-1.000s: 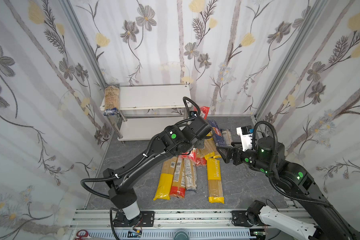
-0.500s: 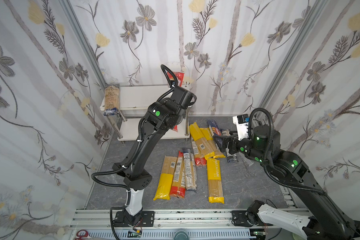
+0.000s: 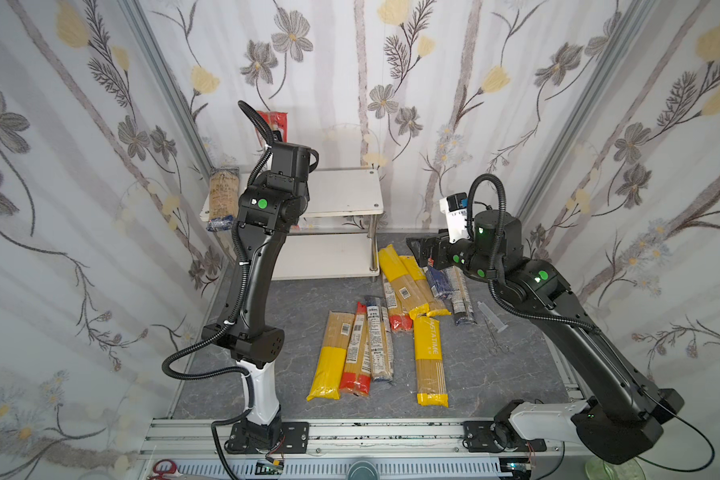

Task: Arrange pasta packages on shelves
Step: Place the pasta bag on the shelf.

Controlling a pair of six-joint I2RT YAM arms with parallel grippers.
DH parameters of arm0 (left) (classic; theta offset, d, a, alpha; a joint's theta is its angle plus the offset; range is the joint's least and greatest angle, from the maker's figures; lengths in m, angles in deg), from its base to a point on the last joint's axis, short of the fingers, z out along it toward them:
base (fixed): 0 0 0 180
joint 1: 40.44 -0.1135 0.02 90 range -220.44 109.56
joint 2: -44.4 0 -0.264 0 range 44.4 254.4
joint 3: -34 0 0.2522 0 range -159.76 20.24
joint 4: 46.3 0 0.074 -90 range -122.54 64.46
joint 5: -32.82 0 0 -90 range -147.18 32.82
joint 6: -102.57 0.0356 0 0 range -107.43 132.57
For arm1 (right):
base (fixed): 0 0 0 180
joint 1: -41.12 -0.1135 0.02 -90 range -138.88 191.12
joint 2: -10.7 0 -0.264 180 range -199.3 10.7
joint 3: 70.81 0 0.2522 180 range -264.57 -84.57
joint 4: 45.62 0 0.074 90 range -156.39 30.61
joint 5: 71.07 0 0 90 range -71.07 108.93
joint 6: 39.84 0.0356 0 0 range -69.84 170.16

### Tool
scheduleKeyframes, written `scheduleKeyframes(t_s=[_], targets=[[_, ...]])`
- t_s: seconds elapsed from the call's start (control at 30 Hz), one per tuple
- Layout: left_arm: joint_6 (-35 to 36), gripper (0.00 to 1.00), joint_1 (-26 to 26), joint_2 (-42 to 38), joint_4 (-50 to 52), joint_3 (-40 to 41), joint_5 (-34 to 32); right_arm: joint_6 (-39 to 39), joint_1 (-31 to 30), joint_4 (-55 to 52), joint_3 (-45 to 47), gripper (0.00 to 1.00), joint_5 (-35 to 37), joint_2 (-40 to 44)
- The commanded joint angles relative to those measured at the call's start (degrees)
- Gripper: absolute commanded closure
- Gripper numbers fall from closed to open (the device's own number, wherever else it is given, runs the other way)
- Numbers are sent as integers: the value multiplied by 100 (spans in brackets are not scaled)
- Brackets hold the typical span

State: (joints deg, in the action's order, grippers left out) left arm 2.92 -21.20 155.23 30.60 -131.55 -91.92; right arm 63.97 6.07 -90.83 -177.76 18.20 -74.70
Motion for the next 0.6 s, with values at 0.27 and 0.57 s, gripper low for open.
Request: scheduleKeyframes(t_s=[0.27, 0.57], targets=[[32, 100, -981, 243, -905, 222, 827, -97, 194, 211, -1045, 0, -533, -1250], [-23, 100, -1410, 459, -981, 292, 1256, -75, 351, 166, -1389, 0, -668, -1650]])
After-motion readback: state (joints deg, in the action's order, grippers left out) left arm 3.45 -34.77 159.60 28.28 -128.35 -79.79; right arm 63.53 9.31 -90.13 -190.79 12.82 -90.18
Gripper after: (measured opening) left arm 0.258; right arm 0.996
